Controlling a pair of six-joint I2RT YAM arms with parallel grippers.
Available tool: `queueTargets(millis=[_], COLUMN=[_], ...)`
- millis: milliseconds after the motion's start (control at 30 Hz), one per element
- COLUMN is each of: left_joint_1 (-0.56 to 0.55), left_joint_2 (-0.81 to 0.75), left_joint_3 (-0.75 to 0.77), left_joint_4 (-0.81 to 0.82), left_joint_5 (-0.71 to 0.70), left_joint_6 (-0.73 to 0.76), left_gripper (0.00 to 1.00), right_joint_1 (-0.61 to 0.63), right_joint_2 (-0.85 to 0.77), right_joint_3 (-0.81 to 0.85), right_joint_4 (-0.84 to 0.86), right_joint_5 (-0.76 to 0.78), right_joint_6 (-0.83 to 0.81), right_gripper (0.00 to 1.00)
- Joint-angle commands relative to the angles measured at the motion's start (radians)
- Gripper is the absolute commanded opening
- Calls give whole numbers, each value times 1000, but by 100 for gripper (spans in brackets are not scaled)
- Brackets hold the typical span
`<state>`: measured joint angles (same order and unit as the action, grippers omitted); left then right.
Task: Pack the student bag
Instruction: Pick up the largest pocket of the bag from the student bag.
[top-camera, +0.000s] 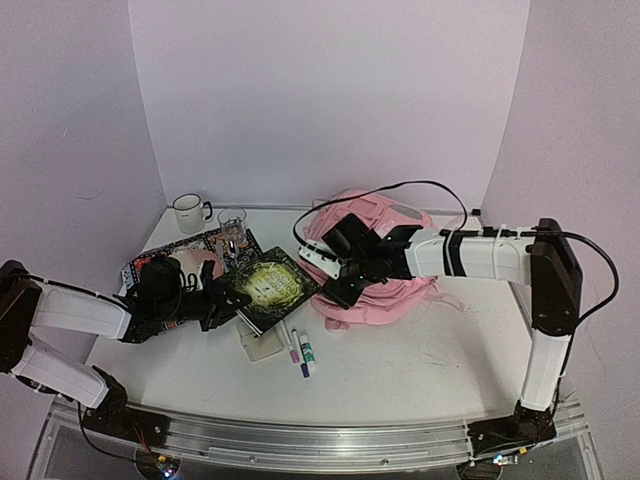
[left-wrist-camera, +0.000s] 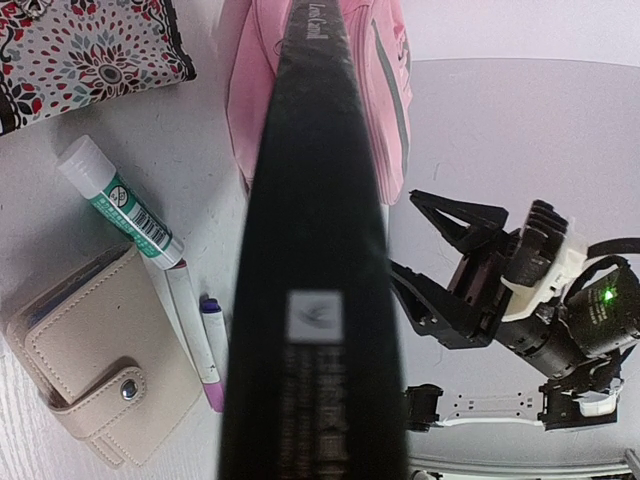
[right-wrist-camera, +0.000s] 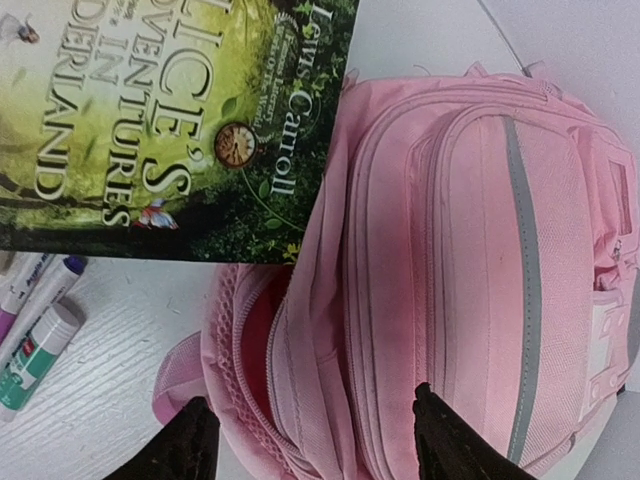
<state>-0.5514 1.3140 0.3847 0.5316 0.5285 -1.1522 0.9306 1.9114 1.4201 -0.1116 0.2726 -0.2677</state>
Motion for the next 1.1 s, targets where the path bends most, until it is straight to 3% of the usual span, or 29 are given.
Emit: queueTargets(millis=[0,367,667,1067], left_joint_1=[-8,-13,-15,-16], left_joint_2=[-25,-32,-36,-24], left_joint_3=[44,38,35,41], left_joint_4=[74,74,74,74], left_joint_5=[0,-3,-3,-3], left_joint_6=[22,22,23,25], left_gripper=[0,0,0,0], right_joint_1=[-1,-2,-5,-5], right_joint_2=[75,112,119,89], right_joint_3=[38,82,103,110], right_joint_4=[-40,-33,-30,-37], right_joint_5=[63,181,208,98], right_joint_6=[-14,-17,-17,28], right_gripper=[64,52,55,66])
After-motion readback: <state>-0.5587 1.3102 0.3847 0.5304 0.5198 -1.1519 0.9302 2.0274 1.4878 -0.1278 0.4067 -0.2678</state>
